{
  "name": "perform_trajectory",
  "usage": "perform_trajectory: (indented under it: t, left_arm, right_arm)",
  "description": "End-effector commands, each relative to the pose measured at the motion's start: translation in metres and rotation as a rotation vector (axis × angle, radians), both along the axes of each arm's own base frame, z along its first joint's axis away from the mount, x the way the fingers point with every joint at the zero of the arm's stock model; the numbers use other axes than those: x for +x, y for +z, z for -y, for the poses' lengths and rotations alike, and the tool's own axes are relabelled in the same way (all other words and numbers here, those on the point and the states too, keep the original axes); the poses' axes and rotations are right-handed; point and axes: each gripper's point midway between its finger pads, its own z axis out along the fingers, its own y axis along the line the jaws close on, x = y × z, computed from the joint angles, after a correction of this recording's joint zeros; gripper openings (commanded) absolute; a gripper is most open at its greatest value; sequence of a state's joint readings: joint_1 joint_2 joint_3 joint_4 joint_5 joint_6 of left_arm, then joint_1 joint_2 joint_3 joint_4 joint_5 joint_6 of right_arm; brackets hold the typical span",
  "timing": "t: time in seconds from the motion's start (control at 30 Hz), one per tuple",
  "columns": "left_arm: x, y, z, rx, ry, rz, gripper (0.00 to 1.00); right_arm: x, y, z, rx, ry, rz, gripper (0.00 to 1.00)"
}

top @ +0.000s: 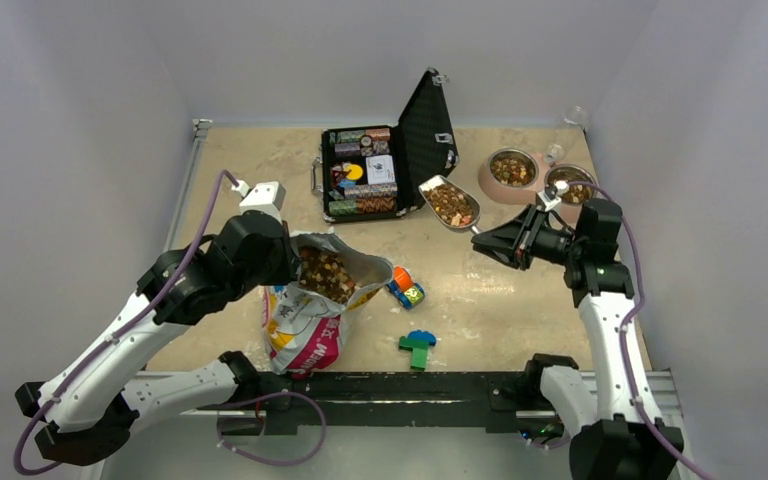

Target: Serve the pet food

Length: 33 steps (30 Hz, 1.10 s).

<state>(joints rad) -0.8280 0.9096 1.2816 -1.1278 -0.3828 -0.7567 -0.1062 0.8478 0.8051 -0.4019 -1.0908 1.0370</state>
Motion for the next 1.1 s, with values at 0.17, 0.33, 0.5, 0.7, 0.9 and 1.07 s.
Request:
perform_trajectory:
  t: [0.17, 0.33, 0.5, 0.7, 0.9, 1.07]
  left_arm:
    - [0.018, 0.044, -0.003, 0.016, -0.034, 0.176, 0.00]
    - [0.021, 0.043, -0.001, 0.047, -0.065, 0.184, 0.00]
    - [0.033, 0.045, 0.005, 0.069, -0.079, 0.191, 0.00]
    - [0.052, 0.058, 0.008, 0.109, -0.083, 0.214, 0.00]
    - [0.067, 0.062, 0.017, 0.119, -0.102, 0.204, 0.00]
    - [0.074, 0.061, 0.018, 0.129, -0.105, 0.194, 0.00]
  right_arm:
    - [0.057, -0.055, 0.039, -0.038, -0.064, 0.039, 0.00]
    - [0.094, -0.077, 0.072, -0.059, -0.136, -0.016, 0.00]
    - [0.134, -0.077, 0.106, -0.087, -0.224, -0.053, 0.00]
    - [0.170, -0.079, 0.147, -0.103, -0.363, -0.128, 0.00]
    - [0.190, -0.095, 0.167, -0.118, -0.433, -0.307, 0.00]
    - [0.199, -0.106, 0.179, -0.143, -0.477, -0.432, 0.00]
